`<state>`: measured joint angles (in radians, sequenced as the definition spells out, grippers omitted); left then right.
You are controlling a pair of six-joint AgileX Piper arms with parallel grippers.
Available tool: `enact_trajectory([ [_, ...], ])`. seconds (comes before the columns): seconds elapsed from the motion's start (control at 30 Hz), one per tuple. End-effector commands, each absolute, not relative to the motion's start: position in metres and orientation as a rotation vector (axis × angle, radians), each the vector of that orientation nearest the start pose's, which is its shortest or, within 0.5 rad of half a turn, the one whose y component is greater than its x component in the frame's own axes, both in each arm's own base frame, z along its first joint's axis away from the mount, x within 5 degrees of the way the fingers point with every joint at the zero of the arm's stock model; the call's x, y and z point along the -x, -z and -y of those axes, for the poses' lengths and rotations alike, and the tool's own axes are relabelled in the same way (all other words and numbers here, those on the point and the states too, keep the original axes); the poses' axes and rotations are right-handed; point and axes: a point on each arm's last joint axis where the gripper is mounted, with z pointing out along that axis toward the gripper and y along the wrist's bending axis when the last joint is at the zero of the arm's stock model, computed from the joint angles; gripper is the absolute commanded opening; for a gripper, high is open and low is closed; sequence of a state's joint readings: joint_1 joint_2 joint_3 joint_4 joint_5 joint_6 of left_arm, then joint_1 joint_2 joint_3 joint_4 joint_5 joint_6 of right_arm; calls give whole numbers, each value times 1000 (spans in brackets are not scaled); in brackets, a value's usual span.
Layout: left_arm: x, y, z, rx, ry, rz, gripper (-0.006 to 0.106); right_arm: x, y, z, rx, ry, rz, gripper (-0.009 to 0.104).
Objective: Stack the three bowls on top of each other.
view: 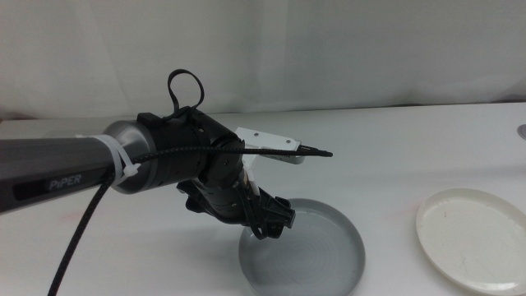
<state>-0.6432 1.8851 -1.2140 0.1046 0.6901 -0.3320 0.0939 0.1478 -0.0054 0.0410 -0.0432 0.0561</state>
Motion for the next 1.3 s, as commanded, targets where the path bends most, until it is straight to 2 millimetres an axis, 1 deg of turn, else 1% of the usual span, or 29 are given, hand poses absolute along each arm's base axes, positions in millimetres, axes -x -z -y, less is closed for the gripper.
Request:
enact_trajectory([
  [0.0, -301, -177, 218, -555, 85, -2771, 92, -68, -196, -6, -2, -139, -1621, 103],
  [0.07, -303, -184, 214, -558, 72, -2746, 92, -68, -196, -6, -2, -139, -1621, 103],
  [0.13, -307, -194, 205, -528, 67, -2720, 92, -68, -197, -6, -2, -139, -1616, 103],
  [0.23, -315, -216, 182, -451, 56, -2673, 92, -68, -197, -6, -2, -139, -1612, 103],
  [0.27, -318, -223, 172, -412, 47, -2666, 92, -68, -197, -6, -2, -139, -1612, 103],
  [0.3, -323, -243, 147, -318, 40, -2630, 92, -68, -197, -6, -2, -139, -1612, 103],
  [0.33, -324, -251, 136, -276, 40, -2613, 92, -68, -197, -6, -2, -139, -1612, 103],
  [0.4, -325, -273, 109, -179, 34, -2561, 92, -68, -197, -6, -2, -139, -1612, 103],
  [0.5, -319, -305, 70, -61, 12, -2473, 92, -68, -197, -6, -2, -139, -1612, 103],
  [0.53, -316, -314, 58, -34, -1, -2449, 91, -68, -197, -6, -2, -139, -1612, 103],
  [0.6, -307, -333, 36, 16, -25, -2393, 87, -68, -197, -6, -2, -139, -1612, 103],
  [0.63, -303, -340, 28, 34, -36, -2369, 83, -68, -197, -6, -2, -139, -1612, 103],
  [0.67, -296, -349, 19, 66, -46, -2341, 75, -68, -197, -6, -2, -139, -1612, 103],
  [0.7, -289, -358, 11, 94, -56, -2314, 63, -68, -197, -6, -2, -139, -1612, 103],
  [0.73, -282, -366, 5, 117, -62, -2286, 47, -68, -197, -6, -2, -139, -1612, 103],
  [0.77, -264, -381, -7, 172, -73, -2223, 8, -68, -197, -6, -2, -139, -1612, 103],
  [0.8, -258, -385, -10, 188, -75, -2197, -2, -68, -197, -6, -2, -139, -1612, 103],
  [0.83, -245, -390, -14, 199, -81, -2153, -2, -68, -197, -6, -2, -139, -1612, 103],
  [0.87, -225, -396, -17, 201, -79, -2068, -2, -68, -197, -6, -2, -139, -1612, 103],
  [0.97, -192, -393, -15, 172, -66, -1946, -2, -68, -197, -6, -2, -139, -1612, 103],
  [1.03, -169, -385, -13, 126, -67, -1849, -2, -68, -197, -6, -2, -139, -1610, 103],
  [1.13, -135, -360, -9, 80, -62, -1738, -2, -68, -197, -6, -2, -139, -1610, 103],
  [1.2, -117, -340, -7, 60, -56, -1682, -2, -68, -197, -6, -2, -139, -1610, 103],
  [1.27, -102, -317, -6, 60, -48, -1668, -2, -68, -197, -6, -2, -139, -1610, 103],
])
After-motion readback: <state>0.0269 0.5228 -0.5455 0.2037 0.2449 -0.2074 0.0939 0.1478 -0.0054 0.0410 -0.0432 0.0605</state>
